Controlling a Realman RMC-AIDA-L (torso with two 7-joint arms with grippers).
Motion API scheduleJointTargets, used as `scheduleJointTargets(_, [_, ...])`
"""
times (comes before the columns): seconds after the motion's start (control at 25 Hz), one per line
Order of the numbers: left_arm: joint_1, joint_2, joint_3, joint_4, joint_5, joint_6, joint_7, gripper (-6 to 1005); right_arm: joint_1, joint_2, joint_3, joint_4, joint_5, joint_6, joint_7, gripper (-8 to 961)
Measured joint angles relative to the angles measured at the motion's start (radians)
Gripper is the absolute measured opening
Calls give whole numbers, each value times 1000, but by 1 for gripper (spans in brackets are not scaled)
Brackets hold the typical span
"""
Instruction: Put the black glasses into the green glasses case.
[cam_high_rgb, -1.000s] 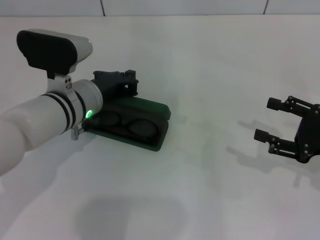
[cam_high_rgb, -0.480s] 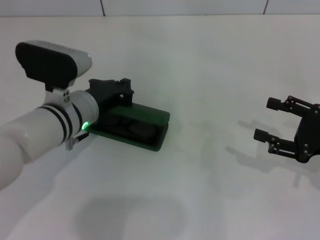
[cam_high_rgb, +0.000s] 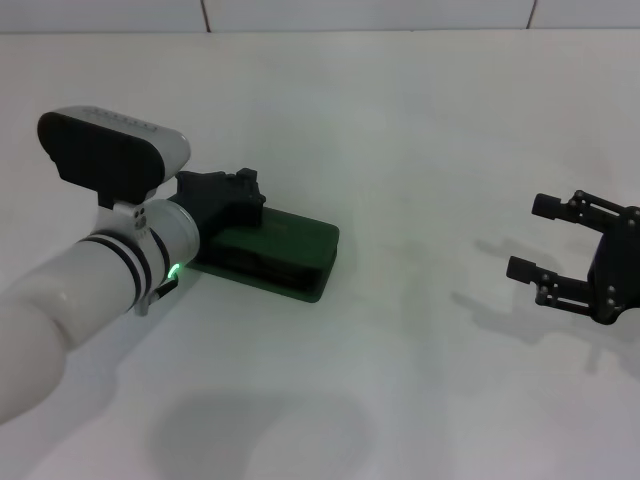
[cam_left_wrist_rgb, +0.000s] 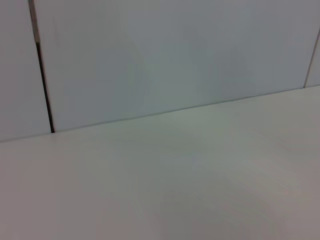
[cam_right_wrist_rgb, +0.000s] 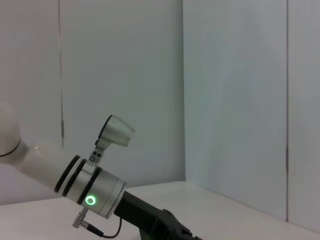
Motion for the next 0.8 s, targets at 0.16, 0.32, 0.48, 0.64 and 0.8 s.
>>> scheduleJointTargets(0.16, [-3,1,7,4,0,-9,0,57,-1,0,0,0,0,1,0,752])
scheduleJointTargets(0.32, [-8,2,16,-4,3,-20,0,57,-1,0,-1,0,0,7,1,752])
scheduleJointTargets(0.48, [-7,1,32,-18,0,-43,-1,58,0,1,0,0,0,6,2,752])
scheduleJointTargets(0.64, [-1,1,35,-24,-1,-58,-6,58,1,2,0,0,0,5,3,752])
scheduleJointTargets(0.8, [0,0,35,-36,-1,-60,-8,59,0,2,0,0,0,8,3,752])
